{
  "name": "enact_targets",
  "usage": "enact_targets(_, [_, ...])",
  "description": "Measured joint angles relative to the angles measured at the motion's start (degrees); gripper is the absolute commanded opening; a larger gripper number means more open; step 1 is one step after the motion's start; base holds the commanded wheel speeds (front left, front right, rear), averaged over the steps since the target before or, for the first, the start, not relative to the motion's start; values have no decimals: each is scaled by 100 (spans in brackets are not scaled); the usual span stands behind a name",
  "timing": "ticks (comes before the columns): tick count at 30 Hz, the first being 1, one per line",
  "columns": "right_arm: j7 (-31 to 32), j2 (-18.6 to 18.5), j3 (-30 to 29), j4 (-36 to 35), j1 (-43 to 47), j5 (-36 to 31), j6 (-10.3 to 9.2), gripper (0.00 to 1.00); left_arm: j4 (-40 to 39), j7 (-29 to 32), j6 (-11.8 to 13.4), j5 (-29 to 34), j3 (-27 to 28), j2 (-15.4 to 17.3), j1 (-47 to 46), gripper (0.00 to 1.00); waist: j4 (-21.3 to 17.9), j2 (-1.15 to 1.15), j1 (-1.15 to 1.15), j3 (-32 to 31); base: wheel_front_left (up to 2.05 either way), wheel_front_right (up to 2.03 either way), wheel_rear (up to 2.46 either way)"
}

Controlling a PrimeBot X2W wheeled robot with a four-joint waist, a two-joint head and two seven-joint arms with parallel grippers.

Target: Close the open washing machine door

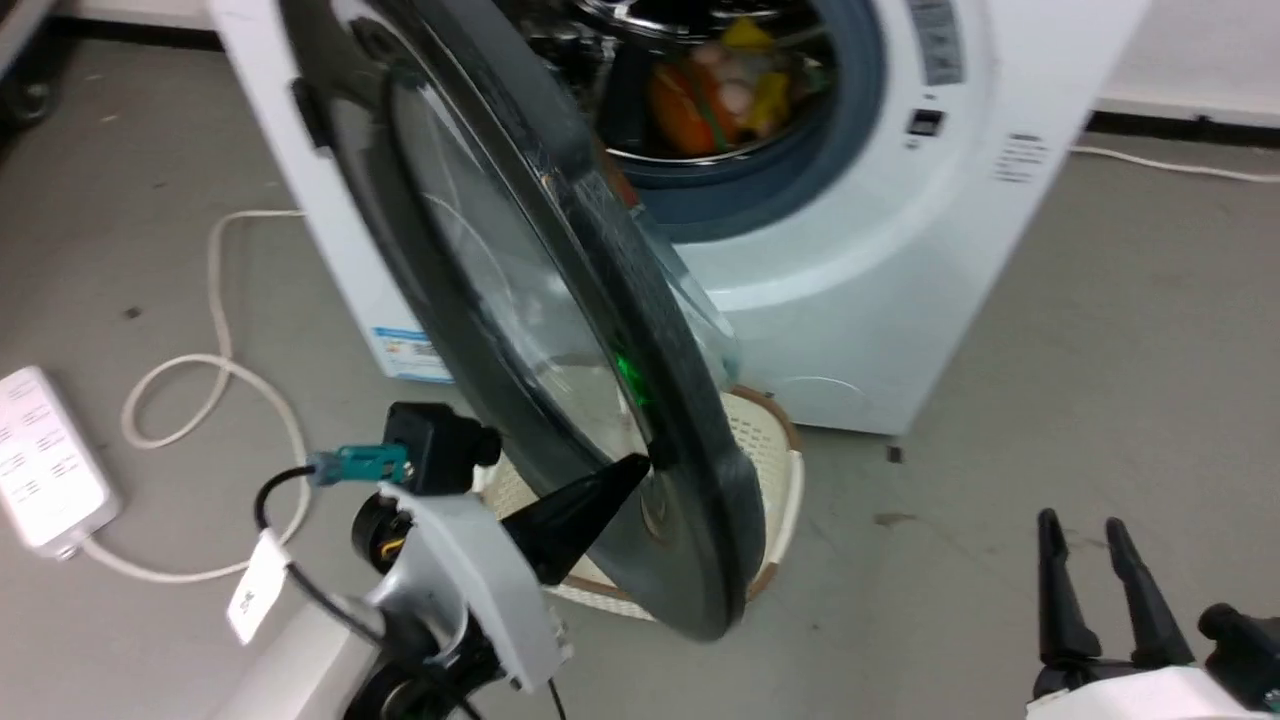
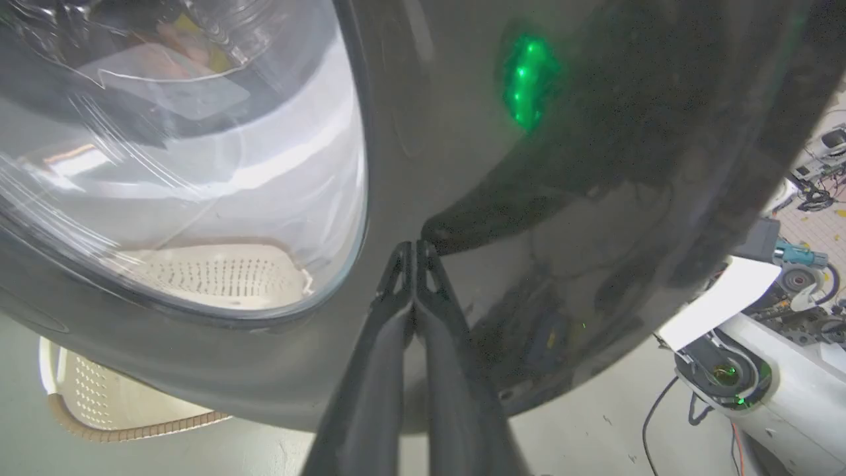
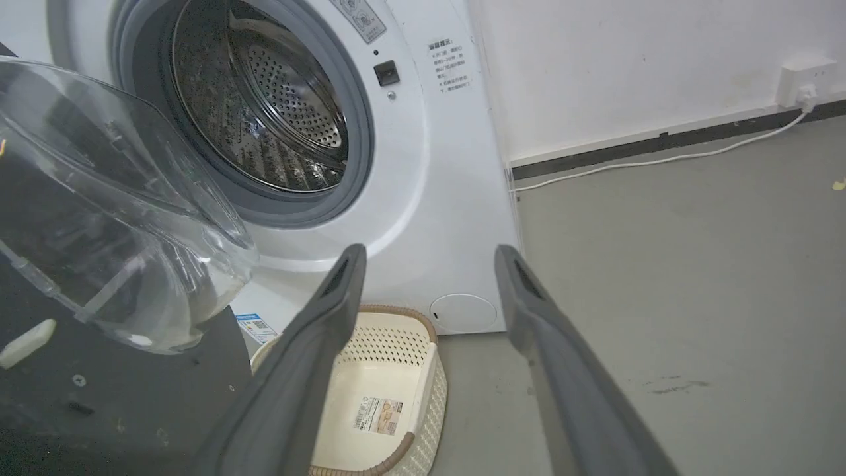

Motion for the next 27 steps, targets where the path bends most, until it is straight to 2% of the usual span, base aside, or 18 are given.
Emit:
enact_targets(6, [-1,-1,382,-9,-127,49,0,100,1050,-555,24,303,-19,-421,-520,0,-544,0,0,74,0,0,0])
enact_targets(16, [-2,-2,749,-22,-338,160,0,100,2874,-1333,363,808,78,-1134,-1650,0,-1155,0,0,314,0,0,0])
enact_targets(20, [-1,-2,838,-23,-434,225,0,100,3528,-1546,460,988,114,-1304,-2221,0,-1331,0,0,426,0,0,0])
enact_targets(27, [-1,-2,869,-64,-588,345,0,100,4400,-1861,608,1171,209,-1395,-3161,0,-1598,0,0,728,0,0,0])
